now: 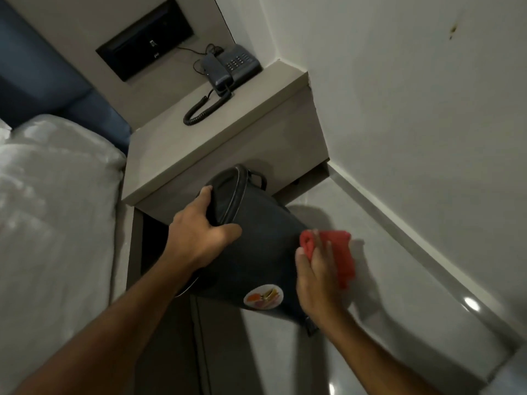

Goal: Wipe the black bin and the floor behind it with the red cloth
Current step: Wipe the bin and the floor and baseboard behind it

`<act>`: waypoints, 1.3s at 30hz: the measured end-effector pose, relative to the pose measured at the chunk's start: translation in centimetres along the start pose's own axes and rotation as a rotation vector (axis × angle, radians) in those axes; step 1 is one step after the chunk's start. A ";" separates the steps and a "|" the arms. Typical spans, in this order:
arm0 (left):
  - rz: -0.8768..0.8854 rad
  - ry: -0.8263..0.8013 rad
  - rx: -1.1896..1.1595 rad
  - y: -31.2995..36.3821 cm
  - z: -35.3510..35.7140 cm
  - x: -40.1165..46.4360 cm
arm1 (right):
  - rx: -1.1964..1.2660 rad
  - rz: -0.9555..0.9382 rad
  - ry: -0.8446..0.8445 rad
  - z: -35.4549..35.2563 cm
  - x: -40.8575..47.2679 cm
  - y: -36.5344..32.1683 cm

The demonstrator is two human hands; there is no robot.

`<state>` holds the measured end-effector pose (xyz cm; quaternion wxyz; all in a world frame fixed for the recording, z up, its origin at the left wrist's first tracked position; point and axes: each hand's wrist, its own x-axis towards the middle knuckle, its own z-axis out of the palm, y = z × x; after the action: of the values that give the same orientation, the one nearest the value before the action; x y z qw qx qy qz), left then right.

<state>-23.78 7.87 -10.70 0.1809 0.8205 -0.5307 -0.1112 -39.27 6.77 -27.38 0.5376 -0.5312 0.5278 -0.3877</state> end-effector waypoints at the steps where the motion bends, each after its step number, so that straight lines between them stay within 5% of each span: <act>1: -0.020 0.034 0.020 0.8 0.5 0.4 | 0.021 -0.117 -0.060 0.3 -0.7 -1.4; 6: -0.165 0.049 0.115 4.2 1.8 3.0 | -0.139 -0.500 -0.220 1.9 -2.4 -4.1; 12: 0.204 -0.491 0.233 -0.5 -1.3 0.4 | -0.048 -0.401 -0.213 -0.4 1.5 -3.0; 19: 0.340 -0.175 0.745 -1.4 -0.2 -1.4 | 0.174 -0.269 -0.361 -0.8 1.1 -3.8; 25: 0.070 0.081 0.601 4.6 0.9 0.2 | 0.248 -0.296 -0.355 -0.7 1.3 -4.7; 28: -0.110 0.036 0.593 5.4 0.1 2.7 | 0.225 -0.304 -0.384 -0.4 0.9 -4.6; 34: 0.003 -0.363 0.503 2.8 -0.5 1.5 | 0.230 -0.253 -0.366 -1.5 2.2 -5.0; 39: 0.075 -0.136 0.424 0.8 1.0 0.7 | 0.274 -0.215 -0.436 -2.1 2.1 -5.9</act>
<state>-24.55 6.72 -11.23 -0.0279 0.8105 -0.5833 -0.0455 -40.16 3.54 -21.71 0.6611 -0.5774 0.2827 -0.3868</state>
